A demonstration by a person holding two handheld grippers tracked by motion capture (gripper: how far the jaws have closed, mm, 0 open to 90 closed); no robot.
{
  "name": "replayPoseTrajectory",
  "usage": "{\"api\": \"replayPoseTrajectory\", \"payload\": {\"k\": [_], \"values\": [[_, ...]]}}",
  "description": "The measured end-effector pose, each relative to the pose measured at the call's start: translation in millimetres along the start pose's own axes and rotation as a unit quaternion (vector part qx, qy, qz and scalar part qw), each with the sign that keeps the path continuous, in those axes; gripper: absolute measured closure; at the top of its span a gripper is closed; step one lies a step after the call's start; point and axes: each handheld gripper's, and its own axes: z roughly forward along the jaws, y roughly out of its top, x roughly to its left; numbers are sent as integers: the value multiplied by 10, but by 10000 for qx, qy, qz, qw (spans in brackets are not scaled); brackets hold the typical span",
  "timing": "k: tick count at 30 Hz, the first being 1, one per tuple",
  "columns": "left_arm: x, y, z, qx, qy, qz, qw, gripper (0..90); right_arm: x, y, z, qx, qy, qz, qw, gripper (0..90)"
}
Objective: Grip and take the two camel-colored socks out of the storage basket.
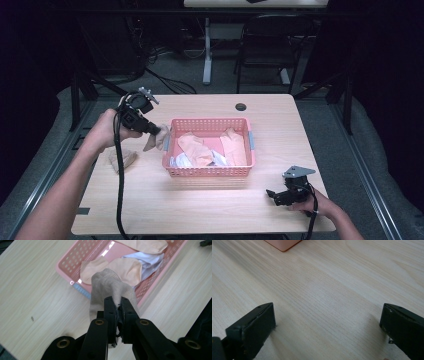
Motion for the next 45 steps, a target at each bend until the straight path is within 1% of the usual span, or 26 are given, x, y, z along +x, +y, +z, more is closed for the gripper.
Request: {"api": "replayPoseTrajectory", "payload": {"k": [3,8,11,14,15,16,18,20,21,22,23,25,26,27,30,31,33,34,35,38,40,41,42,43,44,45], "values": [[20,-34,-78,58,47,-17,10000,855,2,-2,2,-17,-7,13,10000,0],[53,-115,-160,324,170,-45,9993,855,1,-1,0,-8,-4,0,10000,0],[87,-169,-199,432,220,-112,9988,855,1,-1,0,-5,-5,1,10000,0],[152,-248,-209,635,303,-249,9972,855,2,-2,3,-24,1,11,10000,0],[168,-269,-211,686,310,-259,9968,855,2,-3,4,-33,-1,8,10000,0],[168,-269,-211,686,310,-259,9968,855,2,-3,4,-33,-1,8,10000,0],[227,-376,-195,823,355,-381,9952,855,4,-5,5,-41,-17,18,10000,0],[259,-431,-170,889,359,-431,9945,855,2,-2,0,-8,-29,-13,10000,0],[280,-462,-149,955,370,-472,9936,855,3,-3,1,-19,-28,-5,10000,0],[280,-462,-149,955,370,-472,9936,855,3,-3,1,-19,-28,-5,10000,0],[336,-536,-79,1027,350,-564,9925,855,3,-3,0,-20,-27,-3,10000,0],[381,-602,2,1130,323,-619,9911,855,5,-4,0,-19,-29,1,10000,0],[381,-602,2,1130,323,-619,9911,855,5,-4,0,-22,-32,2,10000,0],[433,-672,90,1189,322,-704,9899,855,6,-4,1,-33,-25,10,10000,0],[531,-789,256,1296,289,-863,9874,855,6,-3,2,-29,-28,10,10000,0],[553,-813,297,1351,292,-869,9866,855,6,-3,2,-28,-29,10,10000,0],[617,-884,431,1389,195,-931,9857,855,6,-3,2,-30,-27,13,10000,0],[641,-910,494,1433,183,-964,9848,854,6,-4,2,-31,-28,13,10000,0],[656,-934,554,1448,181,-1020,9840,854,6,-4,1,-29,-29,11,10000,0],[714,-990,718,1480,125,-1096,9828,854,6,-4,1,-28,-28,11,10000,0],[738,-1018,822,1456,52,-1188,9822,853,6,-4,1,-30,-28,13,10000,0],[749,-1029,874,1453,54,-1198,9821,852,6,-4,2,-29,-27,11,10000,0],[763,-1042,923,1404,-23,-1315,9813,851,6,-4,2,-31,-27,11,10000,0],[780,-1047,950,1375,-60,-1358,9811,850,6,-4,1,-30,-27,12,10000,0],[800,-1051,989,1334,-34,-1436,9806,850,6,-4,1,-30,-28,12,10000,0],[817,-1052,1009,1320,-17,-1456,9805,848,6,-4,1,-30,-28,12,10000,0]]}}
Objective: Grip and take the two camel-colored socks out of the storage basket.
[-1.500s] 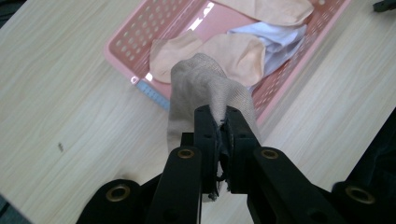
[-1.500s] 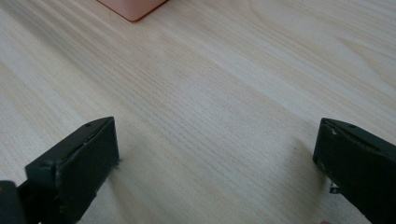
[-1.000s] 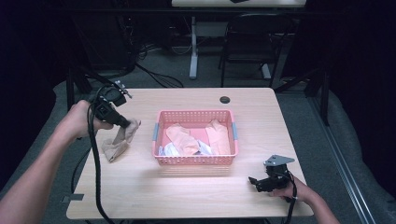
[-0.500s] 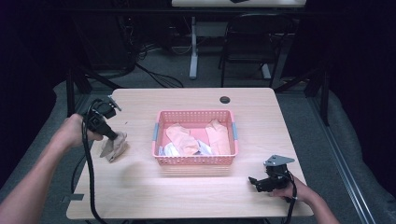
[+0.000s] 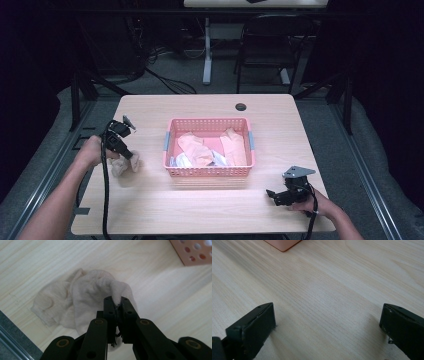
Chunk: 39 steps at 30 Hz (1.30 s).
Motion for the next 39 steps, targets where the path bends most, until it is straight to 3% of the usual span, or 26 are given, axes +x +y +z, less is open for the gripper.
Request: {"api": "replayPoseTrajectory", "payload": {"k": [3,8,12,17,19,23,28,31,35,39], "values": [[57,32,73,-57,40,-137,9999,802,-1,0,0,2,3,2,10000,0],[81,22,84,-90,59,-349,9993,526,-1,0,0,0,1,1,10000,0],[54,-46,-40,-465,110,-392,9981,322,-1,0,0,0,3,3,10000,0],[-7,-207,-246,-980,240,-390,9941,166,0,0,0,0,3,3,10000,0],[-29,-280,-313,-1190,249,-405,9918,151,-1,0,0,1,3,1,10000,0],[-140,-464,-402,-1495,503,-365,9868,121,0,0,0,0,1,2,10000,0],[-325,-693,-400,-1730,617,-314,9825,96,1,0,0,-5,-2,4,10000,0],[-420,-830,-337,-1821,693,-342,9802,91,4,-3,4,-30,4,26,10000,0],[-494,-987,-207,-1935,629,-474,9779,75,1,0,0,-5,-3,5,10000,0],[-560,-1097,-58,-1932,602,-536,9778,56,1,-1,0,-6,-5,4,10000,0]]}}
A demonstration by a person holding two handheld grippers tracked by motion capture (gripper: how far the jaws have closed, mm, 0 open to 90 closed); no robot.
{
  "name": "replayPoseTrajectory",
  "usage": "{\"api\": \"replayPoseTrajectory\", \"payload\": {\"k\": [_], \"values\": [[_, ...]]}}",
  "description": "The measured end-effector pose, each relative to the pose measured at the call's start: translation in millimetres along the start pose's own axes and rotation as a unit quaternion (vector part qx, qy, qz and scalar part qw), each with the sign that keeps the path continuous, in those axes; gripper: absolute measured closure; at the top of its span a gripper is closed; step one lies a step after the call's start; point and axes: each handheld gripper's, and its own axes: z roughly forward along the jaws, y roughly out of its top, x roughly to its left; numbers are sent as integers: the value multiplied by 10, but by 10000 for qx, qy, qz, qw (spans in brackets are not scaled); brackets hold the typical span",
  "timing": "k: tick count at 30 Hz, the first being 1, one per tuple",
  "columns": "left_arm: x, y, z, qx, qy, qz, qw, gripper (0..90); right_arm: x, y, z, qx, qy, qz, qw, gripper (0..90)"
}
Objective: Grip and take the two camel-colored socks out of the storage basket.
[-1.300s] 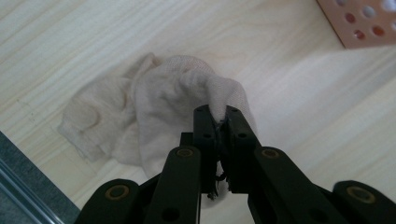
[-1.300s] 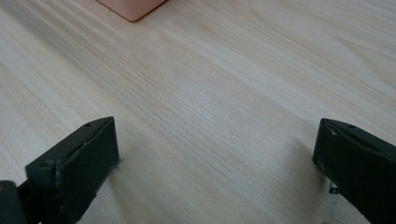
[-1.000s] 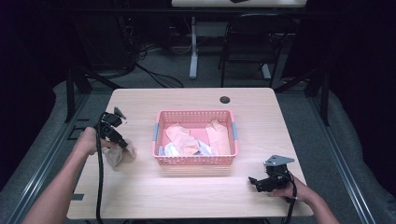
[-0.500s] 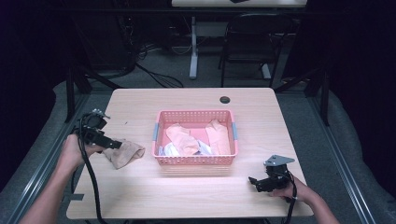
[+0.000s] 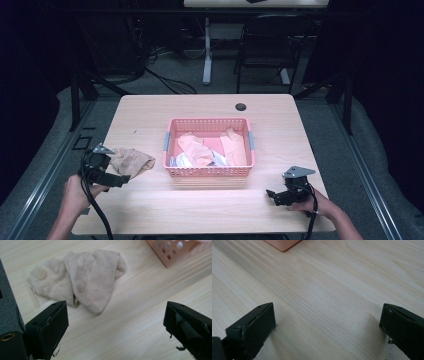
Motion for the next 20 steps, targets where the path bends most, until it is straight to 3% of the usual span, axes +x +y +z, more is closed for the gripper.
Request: {"api": "replayPoseTrajectory", "payload": {"k": [9,20], "values": [[-116,-367,206,-85,39,-248,9996,21,1,0,0,-4,2,5,10000,0],[-64,-524,283,-32,36,-439,9990,10,-1,1,0,3,3,-3,10000,0]]}}
